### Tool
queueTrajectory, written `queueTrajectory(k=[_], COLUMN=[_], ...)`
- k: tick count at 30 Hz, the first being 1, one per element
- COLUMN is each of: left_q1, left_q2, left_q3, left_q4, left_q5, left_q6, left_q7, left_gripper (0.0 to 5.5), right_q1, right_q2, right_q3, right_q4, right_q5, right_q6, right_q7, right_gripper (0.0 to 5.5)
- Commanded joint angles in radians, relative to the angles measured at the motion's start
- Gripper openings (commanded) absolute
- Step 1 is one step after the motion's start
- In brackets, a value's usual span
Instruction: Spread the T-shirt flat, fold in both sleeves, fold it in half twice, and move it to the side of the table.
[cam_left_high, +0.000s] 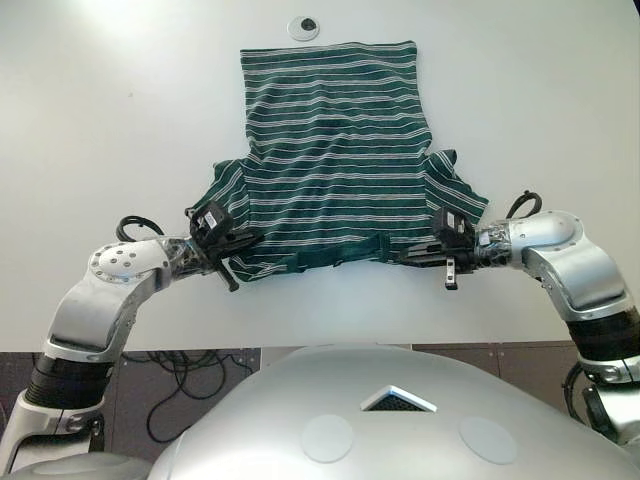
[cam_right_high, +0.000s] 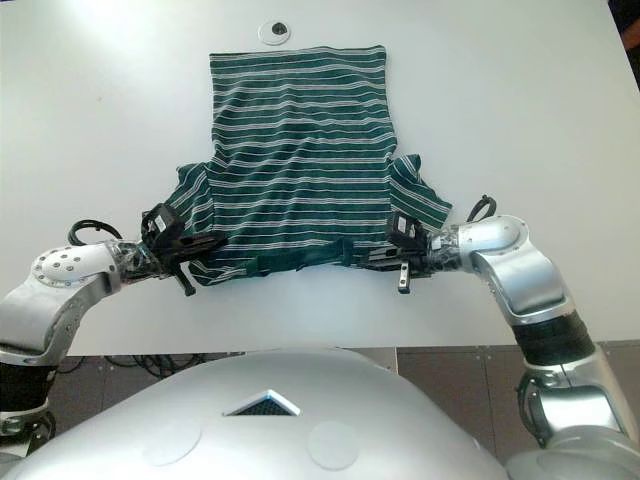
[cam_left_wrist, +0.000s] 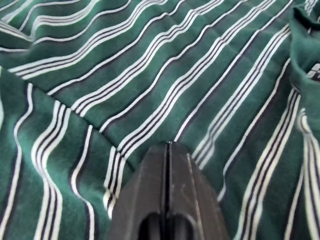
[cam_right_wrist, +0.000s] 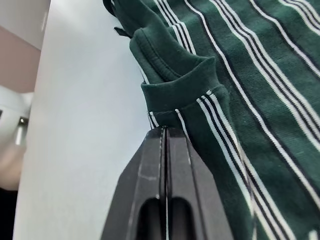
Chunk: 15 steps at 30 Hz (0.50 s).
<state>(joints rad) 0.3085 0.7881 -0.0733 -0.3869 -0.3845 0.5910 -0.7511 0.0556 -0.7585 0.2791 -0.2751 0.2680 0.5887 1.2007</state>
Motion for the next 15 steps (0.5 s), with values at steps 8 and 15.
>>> queueTrajectory(k=[8,15], left_q1=[0.082,0.013], left_q2=[0.011,-0.043], left_q3=[0.047,0.071], left_q4=[0.024,0.049], left_q5=[0.008,-0.062], left_q6=[0.059,0.096], left_q7=[0.017,0.022], left_gripper=[0.02,0.02], right_q1=[0.067,-0.202], right_q2=[-0.106,0.062], right_q3=[-0.151,-0.134], right_q4=[-0.149,0.021], right_q5=[0.186,0.199], right_q6=[0.037,0.113], right_q7=[0.028,-0.158], right_gripper=[0.00,0.00])
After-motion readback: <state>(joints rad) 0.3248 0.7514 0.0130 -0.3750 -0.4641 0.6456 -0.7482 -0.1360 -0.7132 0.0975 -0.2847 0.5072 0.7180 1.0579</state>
